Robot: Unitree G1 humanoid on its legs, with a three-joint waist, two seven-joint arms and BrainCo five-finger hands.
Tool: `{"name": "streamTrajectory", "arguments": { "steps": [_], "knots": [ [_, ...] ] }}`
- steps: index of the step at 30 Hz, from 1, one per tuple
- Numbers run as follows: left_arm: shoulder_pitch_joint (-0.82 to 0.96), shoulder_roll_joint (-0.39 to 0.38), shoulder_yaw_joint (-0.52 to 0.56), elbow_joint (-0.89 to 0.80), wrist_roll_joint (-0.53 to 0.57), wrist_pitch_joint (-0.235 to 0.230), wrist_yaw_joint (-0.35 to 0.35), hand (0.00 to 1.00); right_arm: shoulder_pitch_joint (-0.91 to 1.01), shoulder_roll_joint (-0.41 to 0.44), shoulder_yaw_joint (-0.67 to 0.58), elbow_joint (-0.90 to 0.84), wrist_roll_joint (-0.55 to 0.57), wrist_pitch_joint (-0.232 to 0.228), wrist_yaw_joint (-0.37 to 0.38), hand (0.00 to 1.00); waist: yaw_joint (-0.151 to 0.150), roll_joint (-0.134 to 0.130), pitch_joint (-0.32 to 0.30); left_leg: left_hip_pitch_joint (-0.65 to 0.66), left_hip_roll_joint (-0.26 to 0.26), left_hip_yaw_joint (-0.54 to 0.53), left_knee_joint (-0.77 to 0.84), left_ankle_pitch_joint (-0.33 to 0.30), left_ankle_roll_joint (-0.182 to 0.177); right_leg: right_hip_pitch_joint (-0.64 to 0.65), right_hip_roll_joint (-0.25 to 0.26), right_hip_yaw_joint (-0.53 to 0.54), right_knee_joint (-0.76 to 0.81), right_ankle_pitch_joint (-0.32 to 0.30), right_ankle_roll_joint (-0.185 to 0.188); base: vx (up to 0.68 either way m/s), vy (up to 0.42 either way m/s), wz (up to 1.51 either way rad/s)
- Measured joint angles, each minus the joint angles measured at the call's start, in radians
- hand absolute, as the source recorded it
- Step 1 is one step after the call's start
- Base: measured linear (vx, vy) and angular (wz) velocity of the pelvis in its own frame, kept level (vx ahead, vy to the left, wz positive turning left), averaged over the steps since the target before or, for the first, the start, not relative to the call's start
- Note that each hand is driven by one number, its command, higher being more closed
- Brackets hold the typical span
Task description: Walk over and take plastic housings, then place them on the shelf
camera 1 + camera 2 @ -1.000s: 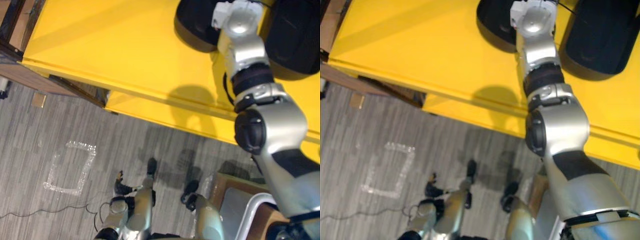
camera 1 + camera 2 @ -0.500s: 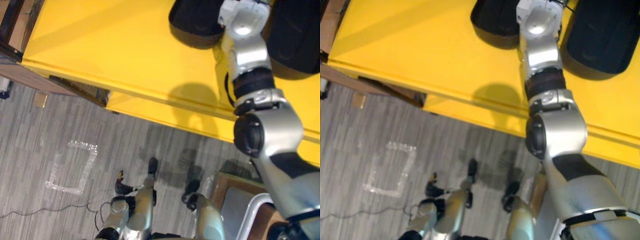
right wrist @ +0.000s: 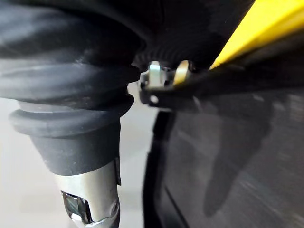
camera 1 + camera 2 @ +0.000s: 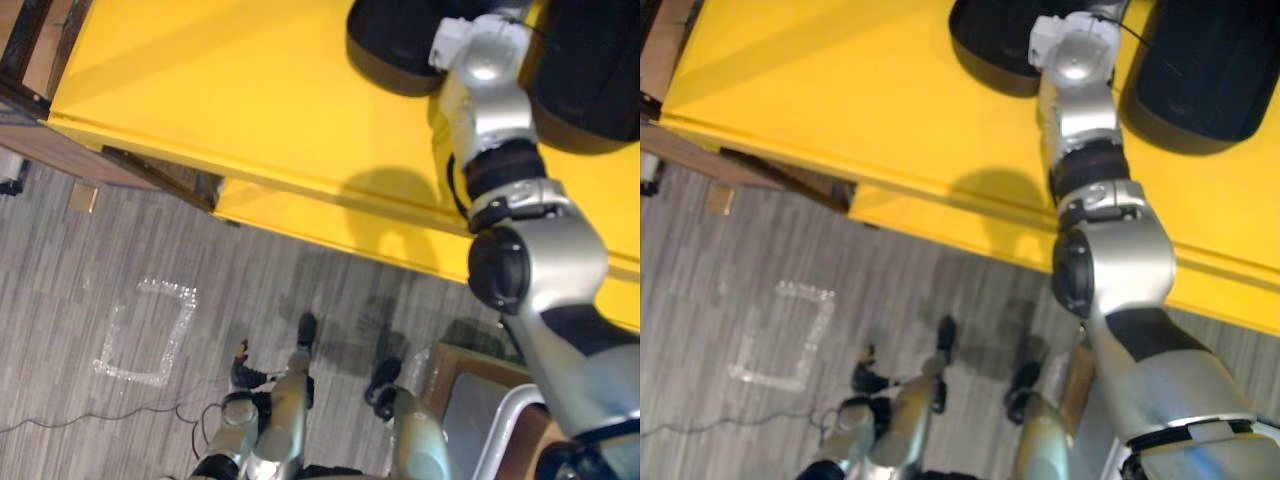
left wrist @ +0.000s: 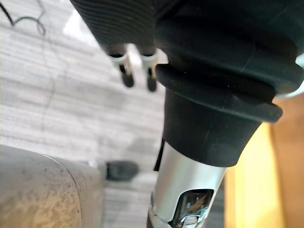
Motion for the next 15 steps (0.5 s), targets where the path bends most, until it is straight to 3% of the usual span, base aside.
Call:
{"name": "streamTrajectory", "arguments": {
  "steps": [15],
  "knots": [
    [0.000,0.000,-0.004,0.003,0.000,0.000,-0.021,0.00,-0.020,-0.035,0.083,0.041,0.018,-0.001,0.069,0.00,0.000,0.004,-0.003,-0.001,0.003,-0.002,-0.001,0.002,-0.002,0.000,0.004,-0.001,0.000,0.000,0.000,0.00,-0.001,0.00]
  ]
}}
